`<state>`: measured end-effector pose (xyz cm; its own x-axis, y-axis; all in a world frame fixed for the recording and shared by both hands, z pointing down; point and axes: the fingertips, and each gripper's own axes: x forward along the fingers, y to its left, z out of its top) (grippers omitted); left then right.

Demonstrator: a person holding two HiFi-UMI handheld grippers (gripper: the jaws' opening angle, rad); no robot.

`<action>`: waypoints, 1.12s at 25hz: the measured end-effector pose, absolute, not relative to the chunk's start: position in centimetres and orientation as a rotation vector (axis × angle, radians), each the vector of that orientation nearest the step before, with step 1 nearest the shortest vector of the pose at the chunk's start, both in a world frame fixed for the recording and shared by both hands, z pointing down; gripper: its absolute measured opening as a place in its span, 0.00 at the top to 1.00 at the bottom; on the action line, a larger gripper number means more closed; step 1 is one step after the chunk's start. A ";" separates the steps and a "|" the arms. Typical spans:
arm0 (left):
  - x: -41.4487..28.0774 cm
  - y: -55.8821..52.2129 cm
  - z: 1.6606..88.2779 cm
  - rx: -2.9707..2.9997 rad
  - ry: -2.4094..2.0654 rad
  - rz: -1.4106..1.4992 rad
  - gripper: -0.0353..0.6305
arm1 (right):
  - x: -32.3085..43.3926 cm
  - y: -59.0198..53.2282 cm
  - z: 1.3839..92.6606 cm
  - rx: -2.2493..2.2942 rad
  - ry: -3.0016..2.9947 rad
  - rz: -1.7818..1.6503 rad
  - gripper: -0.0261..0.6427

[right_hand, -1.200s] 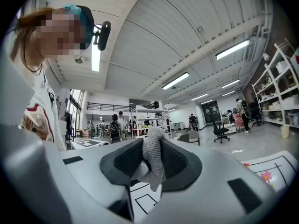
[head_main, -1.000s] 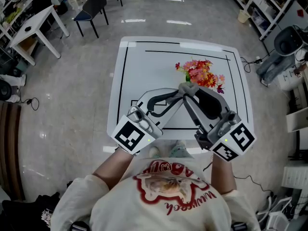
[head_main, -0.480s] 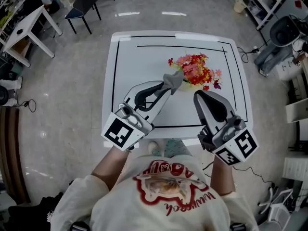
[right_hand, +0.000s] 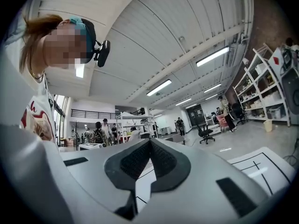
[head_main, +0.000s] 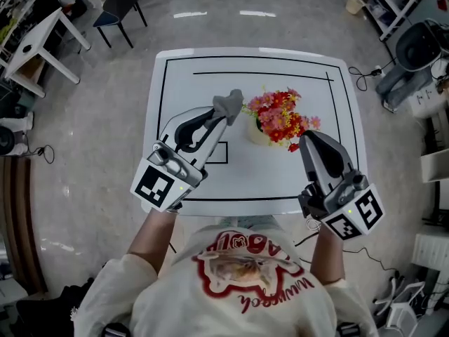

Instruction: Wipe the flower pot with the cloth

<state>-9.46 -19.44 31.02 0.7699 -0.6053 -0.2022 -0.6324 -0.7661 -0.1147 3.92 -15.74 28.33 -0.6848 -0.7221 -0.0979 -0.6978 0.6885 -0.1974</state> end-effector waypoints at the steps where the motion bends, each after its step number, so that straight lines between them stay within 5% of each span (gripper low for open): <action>1: -9.4 -20.2 31.0 -2.781 0.986 0.223 0.86 | 4.3 -16.4 28.3 -1.161 2.736 -0.208 0.96; 28: -2.8 -34.2 38.0 -2.883 0.622 0.049 0.86 | 9.9 -26.9 30.9 -1.143 2.770 -0.275 0.96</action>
